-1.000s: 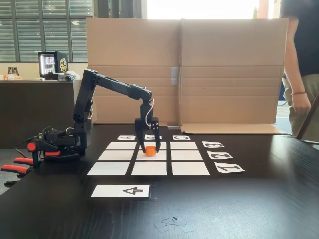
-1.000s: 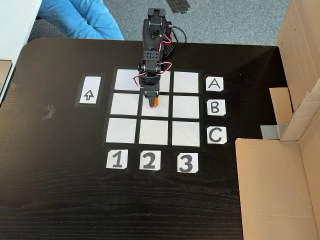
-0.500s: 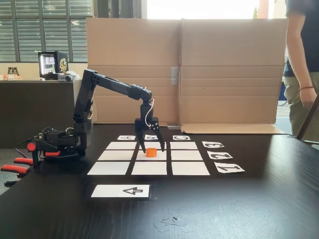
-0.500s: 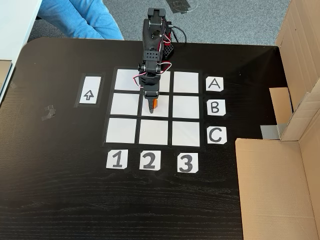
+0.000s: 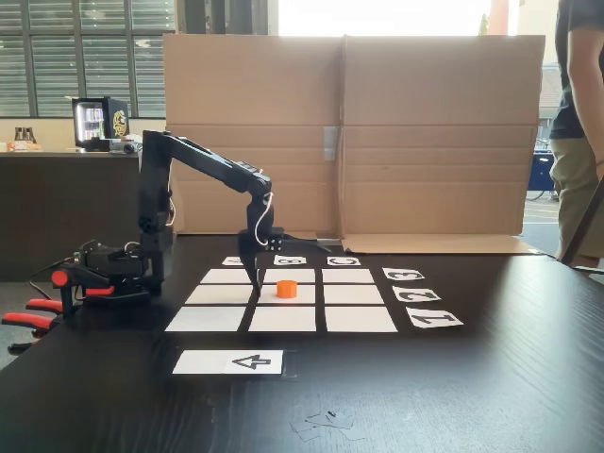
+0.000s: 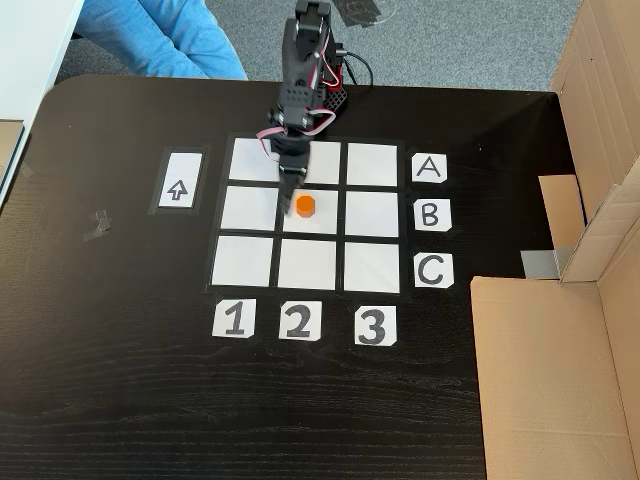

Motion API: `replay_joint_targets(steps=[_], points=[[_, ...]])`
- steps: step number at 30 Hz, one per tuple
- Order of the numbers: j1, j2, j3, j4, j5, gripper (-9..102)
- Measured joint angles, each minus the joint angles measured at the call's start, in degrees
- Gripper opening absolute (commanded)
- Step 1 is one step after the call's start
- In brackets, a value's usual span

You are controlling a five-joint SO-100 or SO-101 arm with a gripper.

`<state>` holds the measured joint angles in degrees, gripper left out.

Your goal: Pick up the round, orange token and place it in the grid on square B2.

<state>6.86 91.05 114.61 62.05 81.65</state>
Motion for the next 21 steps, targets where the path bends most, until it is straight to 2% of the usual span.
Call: replay_joint_targets(steps=[5, 9, 12, 13, 15, 16, 18, 21], points=[[10.99, 17.31, 11.25, -8.17, -1.41, 88], [17.05, 29.79, 19.25, -13.10, -3.34, 79], [24.87, 41.92, 26.98, -14.77, -3.78, 57], [27.25, 46.58, 29.27, -15.56, -4.31, 46], [35.24, 55.37, 33.31, -16.52, -4.39, 14], [39.02, 59.68, 35.07, -16.61, -4.22, 5], [46.93, 67.68, 38.06, -16.96, -4.75, -1], [60.82, 78.05, 43.07, -18.98, -4.75, -1]])
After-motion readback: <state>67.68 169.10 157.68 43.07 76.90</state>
